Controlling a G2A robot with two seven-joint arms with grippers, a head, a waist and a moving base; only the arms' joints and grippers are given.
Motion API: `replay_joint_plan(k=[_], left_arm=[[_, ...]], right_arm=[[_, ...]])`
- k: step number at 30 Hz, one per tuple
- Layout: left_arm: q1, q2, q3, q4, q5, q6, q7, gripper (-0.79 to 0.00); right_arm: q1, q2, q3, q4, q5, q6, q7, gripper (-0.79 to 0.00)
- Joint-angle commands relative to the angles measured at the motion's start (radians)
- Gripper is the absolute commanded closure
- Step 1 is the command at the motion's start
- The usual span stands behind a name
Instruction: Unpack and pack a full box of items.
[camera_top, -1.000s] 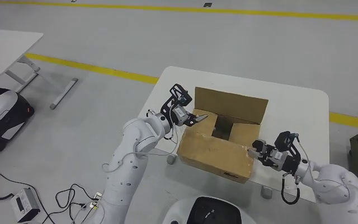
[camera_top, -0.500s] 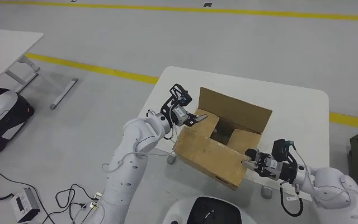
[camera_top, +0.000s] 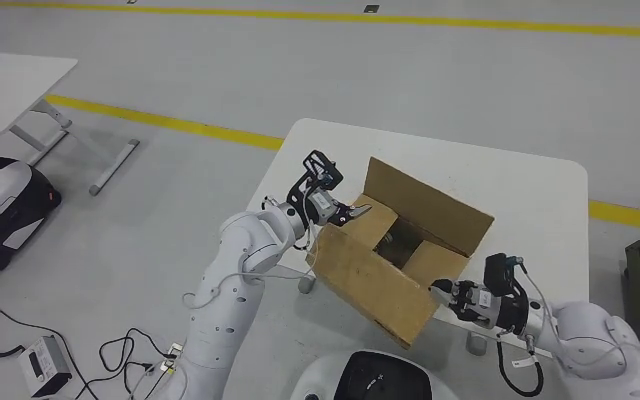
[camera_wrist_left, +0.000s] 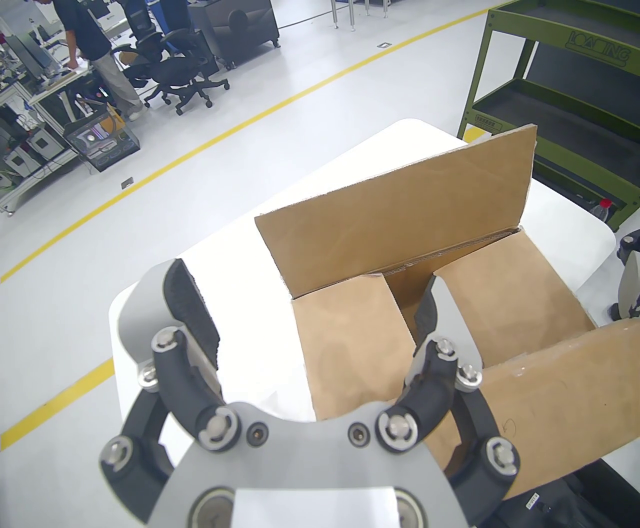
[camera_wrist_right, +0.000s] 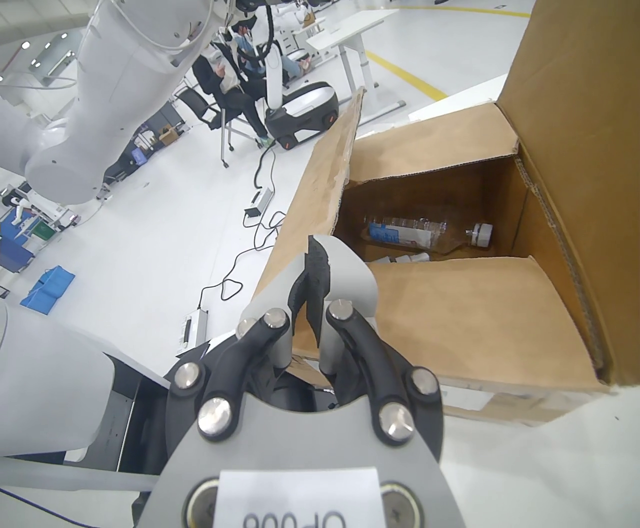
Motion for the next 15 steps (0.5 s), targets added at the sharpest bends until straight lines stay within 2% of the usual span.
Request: replay_joint_plan(k=[1,8,11,15], left_arm=[[0.003,0.003,0.000,-0.003,0.002,0.006,0.007,-0.785],[0.006,0.013,-0.002,-0.010,-0.005,0.014,0.010,-0.785],[0.008,0.018,-0.006,-0.015,-0.012,0.012,0.006,-0.785],[0.013,0.024,-0.007,-0.021,-0.024,0.009,0.001,-0.785]], right_arm=[[0.003,0.002,-0.001,-0.001,0.003,0.000,-0.012,0.000],[0.026,0.012,0.007,0.013,0.001,0.000,-0.052,0.000],[0.030,0.016,0.038,0.012,-0.062,0.043,-0.089,0.000],[-0.013,0.022,0.100,-0.011,-0.198,0.129,-0.205,0.000]])
